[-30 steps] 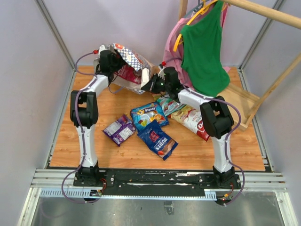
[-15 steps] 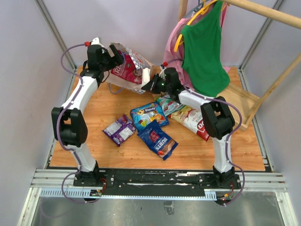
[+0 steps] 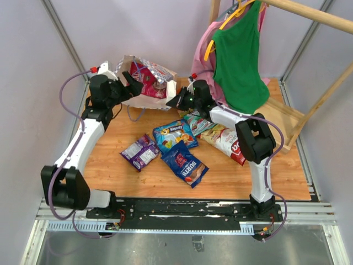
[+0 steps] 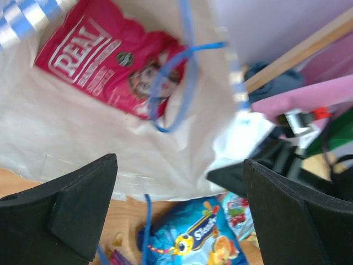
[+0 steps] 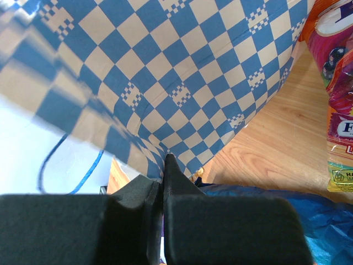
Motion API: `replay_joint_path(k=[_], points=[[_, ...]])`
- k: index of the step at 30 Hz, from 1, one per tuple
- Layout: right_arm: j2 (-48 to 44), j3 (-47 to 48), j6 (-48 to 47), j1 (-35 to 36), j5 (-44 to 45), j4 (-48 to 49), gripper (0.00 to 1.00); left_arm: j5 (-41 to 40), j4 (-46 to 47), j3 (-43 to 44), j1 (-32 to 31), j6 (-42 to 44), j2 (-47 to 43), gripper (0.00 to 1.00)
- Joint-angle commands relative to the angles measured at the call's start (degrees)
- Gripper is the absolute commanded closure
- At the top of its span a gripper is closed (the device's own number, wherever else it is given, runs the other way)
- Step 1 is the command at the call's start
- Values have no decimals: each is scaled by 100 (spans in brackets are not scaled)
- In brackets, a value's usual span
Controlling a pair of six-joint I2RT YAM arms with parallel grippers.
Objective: Take the snacks out of the paper bag
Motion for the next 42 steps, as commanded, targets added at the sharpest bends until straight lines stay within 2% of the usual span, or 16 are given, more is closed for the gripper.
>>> replay_joint_path(k=[1, 5, 8, 12, 15, 17, 23, 29, 34, 36, 42], points=[[-181, -30, 58, -79, 63, 191, 99, 255, 961, -329, -2, -248, -693, 0], [-175, -33, 69, -72, 35, 200, 99, -104, 978, -449, -2, -258, -1005, 0], [-179, -23, 58, -74, 25, 203, 99, -55, 734, -357, -2, -82, -1020, 0], [-160, 9, 68, -69, 5, 200, 99, 1061, 592, -487, -7, 261, -790, 2], [-142, 11, 66, -75, 15, 194, 99, 2025, 1079, -999, -153, 243, -830, 6], [-108, 31, 80, -69, -6, 202, 99, 2138, 1155, -1183, -339, 356, -872, 11], [-84, 55, 95, -49, -11, 206, 99, 1354, 864, -1293, -494, 667, -625, 39], [-95, 51, 102, 8, -28, 211, 99, 245, 950, -757, -494, 867, 277, 54], [-252, 31, 40, 68, 9, 136, 99, -503, 1034, 125, -499, 875, 1181, 60], [-370, 49, -123, 152, 217, -114, 99, -784, 1180, 378, -503, 808, 1401, 59], [-934, 248, -1167, 631, 1900, -1243, 99, -1116, 1272, 1129, -503, 830, 2068, 44]])
